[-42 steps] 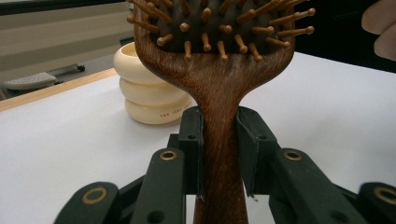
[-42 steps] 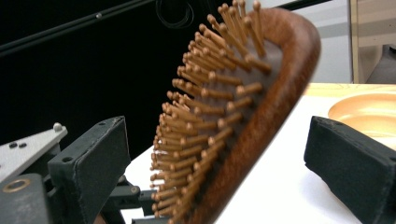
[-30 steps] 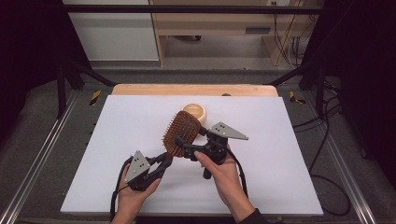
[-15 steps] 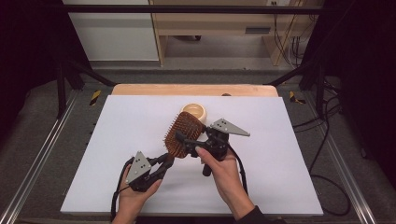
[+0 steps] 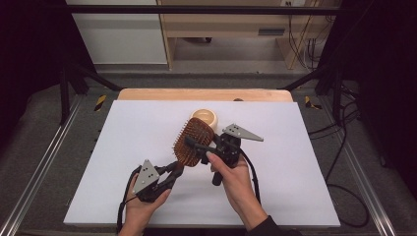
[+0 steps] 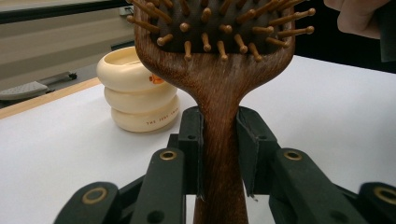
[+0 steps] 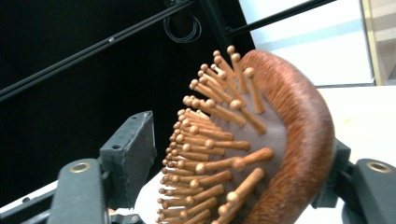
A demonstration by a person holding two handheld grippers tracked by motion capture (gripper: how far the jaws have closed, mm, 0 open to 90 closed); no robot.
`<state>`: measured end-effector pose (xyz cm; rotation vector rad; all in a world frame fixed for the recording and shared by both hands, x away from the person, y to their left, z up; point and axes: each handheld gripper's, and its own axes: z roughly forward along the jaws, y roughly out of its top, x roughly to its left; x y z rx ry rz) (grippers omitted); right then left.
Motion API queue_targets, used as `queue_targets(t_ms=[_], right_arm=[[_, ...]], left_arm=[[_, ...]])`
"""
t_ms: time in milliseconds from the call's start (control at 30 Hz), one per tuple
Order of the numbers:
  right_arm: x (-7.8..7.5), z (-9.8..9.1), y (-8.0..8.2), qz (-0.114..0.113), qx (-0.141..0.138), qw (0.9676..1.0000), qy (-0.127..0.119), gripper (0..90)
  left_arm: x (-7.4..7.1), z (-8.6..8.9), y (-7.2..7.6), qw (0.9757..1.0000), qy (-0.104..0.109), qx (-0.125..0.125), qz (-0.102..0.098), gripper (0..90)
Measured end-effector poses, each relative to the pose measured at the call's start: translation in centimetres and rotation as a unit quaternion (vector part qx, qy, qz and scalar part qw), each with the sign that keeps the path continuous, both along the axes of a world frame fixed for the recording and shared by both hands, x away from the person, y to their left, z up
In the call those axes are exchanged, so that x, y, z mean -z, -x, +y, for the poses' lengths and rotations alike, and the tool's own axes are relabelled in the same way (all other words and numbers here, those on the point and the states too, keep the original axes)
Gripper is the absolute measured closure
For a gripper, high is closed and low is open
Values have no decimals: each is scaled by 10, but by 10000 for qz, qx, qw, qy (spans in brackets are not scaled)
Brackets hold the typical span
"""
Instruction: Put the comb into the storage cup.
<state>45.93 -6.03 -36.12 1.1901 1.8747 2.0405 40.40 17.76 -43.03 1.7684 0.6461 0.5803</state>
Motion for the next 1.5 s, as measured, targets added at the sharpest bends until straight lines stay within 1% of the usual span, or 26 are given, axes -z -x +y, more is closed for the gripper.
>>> queue_targets(t_ms=[67, 367, 467, 500, 533, 567, 633, 767, 833, 867, 933, 967, 1000, 1067, 1133, 1200, 1233, 1267, 1333, 1367, 1433, 1500], right_arm=[[0, 1, 0, 11, -51, 10000, -11, 308], [1, 0, -1, 14, -96, 9999, -118, 414], [1, 0, -1, 4, -176, 9998, -129, 457], [0, 0, 0, -53, -267, 9995, -132, 474], [-1, 1, 1, -168, -350, 9992, -80, 484], [-2, 2, 3, -212, -367, 9991, -18, 492], [-4, 3, 4, -261, -376, 9989, 27, 503], [-5, 3, 4, -250, -369, 9990, 28, 519], [-6, 4, 4, -287, -416, 9987, 86, 523], [-7, 4, 5, -296, -438, 9985, 118, 524], [-8, 4, 5, -363, -406, 9984, 173, 524], [-8, 3, 5, -367, -365, 9985, 192, 524], [-9, 1, 3, -370, -310, 9987, 164, 523], [-10, -4, 0, -349, -209, 9991, 119, 523], [-12, -10, -4, -392, -63, 9991, 165, 521], [-14, -17, -9, -354, 58, 9992, 160, 520], [-15, -21, -11, -338, 101, 9993, 144, 520], [-17, -25, -14, -362, 182, 9990, 179, 520], [-19, -30, -18, -351, 266, 9988, 201, 519], [-20, -33, -20, -342, 306, 9988, 186, 519], [-21, -36, -23, -343, 357, 9986, 173, 519], [-24, -39, -27, -338, 412, 9984, 189, 518]], left_arm=[[0, 0, 0, 10000, 14, -2, -1, 725], [2, 2, -1, 10000, 79, -7, 14, 725], [3, 2, -2, 10000, 56, -39, 24, 726], [3, 2, -2, 10000, 31, -47, 17, 727], [4, 2, -2, 10000, 27, -45, 12, 727], [4, 2, -2, 10000, 27, -43, 16, 727], [4, 2, -2, 10000, 46, -55, 13, 727], [4, 1, -2, 9999, 63, -89, 37, 725], [4, 0, -2, 9999, 49, -100, 58, 723], [4, -1, -3, 9999, 79, -93, 75, 720], [5, 0, -4, 9997, 142, -146, 107, 682], [5, 1, -5, 9996, 190, -171, 114, 626], [5, 2, -5, 9995, 228, -194, 109, 594], [4, 5, -5, 9992, 311, -224, 72, 564], [4, 7, -6, 9987, 404, -311, 68, 505], [5, 8, -8, 9983, 465, -343, 92, 480], [6, 8, -9, 9977, 508, -421, 124, 462], [6, 9, -9, 9974, 533, -467, 146, 422], [8, 10, -11, 9963, 613, -567, 178, 400], [8, 10, -12, 9960, 630, -601, 177, 374], [9, 12, -13, 9948, 649, -770, 166, 328], [10, 13, -14, 9939, 674, -854, 167, 296]])
